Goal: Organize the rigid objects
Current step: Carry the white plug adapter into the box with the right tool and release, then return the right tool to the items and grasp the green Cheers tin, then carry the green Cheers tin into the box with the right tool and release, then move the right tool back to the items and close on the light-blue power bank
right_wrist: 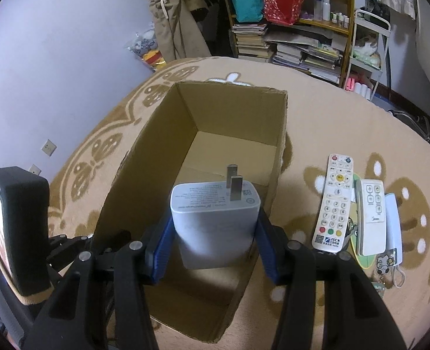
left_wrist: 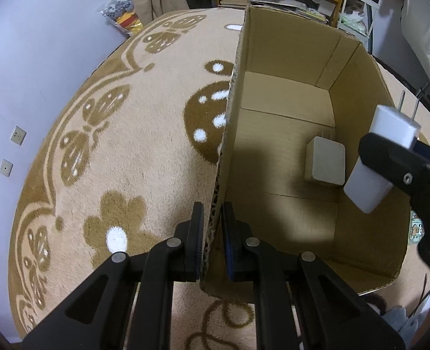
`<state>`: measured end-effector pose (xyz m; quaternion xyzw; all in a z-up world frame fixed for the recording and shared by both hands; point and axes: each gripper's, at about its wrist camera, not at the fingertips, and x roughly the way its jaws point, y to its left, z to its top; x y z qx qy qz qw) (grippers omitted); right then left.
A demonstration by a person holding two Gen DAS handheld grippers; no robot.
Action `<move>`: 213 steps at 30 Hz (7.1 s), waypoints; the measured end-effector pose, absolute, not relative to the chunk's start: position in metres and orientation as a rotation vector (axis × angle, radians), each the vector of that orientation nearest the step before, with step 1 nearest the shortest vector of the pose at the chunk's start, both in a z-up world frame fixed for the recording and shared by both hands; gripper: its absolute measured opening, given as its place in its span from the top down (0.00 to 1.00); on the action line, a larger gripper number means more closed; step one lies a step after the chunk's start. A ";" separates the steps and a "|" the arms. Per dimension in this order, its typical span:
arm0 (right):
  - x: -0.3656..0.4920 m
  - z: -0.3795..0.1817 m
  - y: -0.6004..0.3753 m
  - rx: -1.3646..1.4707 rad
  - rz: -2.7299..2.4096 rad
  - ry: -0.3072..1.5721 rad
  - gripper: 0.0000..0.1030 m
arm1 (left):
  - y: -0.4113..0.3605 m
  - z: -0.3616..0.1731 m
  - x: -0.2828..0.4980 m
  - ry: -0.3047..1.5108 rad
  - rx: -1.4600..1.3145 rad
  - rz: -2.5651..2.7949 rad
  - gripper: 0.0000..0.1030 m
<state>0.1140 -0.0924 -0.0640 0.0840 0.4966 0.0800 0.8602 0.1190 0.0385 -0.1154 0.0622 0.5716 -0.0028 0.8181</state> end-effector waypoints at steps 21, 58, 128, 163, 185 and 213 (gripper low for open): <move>0.094 -0.018 -0.131 0.106 0.120 0.973 0.11 | 0.038 -0.116 0.118 1.221 0.151 0.003 0.89; 0.037 -0.142 -0.273 0.302 -0.233 1.142 0.11 | 0.038 -0.115 0.117 1.216 0.178 0.007 0.89; 0.068 -0.038 -0.183 0.279 0.017 0.917 0.38 | 0.037 -0.118 0.122 1.239 0.171 0.008 0.89; 0.123 -0.049 -0.112 0.221 0.150 0.962 0.38 | 0.041 -0.119 0.123 1.240 0.136 -0.003 0.89; 0.108 -0.026 -0.209 0.057 -0.050 0.874 0.12 | 0.042 -0.118 0.126 1.235 0.134 0.013 0.88; 0.087 -0.161 -0.317 0.336 -0.196 1.037 0.46 | 0.036 -0.120 0.124 1.227 0.166 0.038 0.88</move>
